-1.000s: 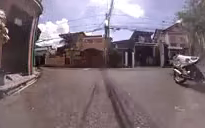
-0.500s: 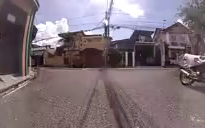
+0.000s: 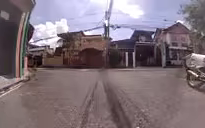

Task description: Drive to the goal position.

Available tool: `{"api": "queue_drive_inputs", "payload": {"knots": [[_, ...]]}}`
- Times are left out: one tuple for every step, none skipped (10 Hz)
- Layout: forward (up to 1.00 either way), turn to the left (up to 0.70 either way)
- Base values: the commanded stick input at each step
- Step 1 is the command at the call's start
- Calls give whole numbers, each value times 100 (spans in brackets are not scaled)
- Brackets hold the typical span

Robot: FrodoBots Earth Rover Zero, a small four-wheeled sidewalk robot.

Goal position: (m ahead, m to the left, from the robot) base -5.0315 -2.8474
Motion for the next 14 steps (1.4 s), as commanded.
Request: {"api": "queue_drive_inputs", "payload": {"knots": [[70, 0], [70, 0], [70, 0], [70, 0], [70, 0], [70, 0], [70, 0], [70, 0], [70, 0], [70, 0], [70, 0], [70, 0], [70, 0], [70, 0]]}}
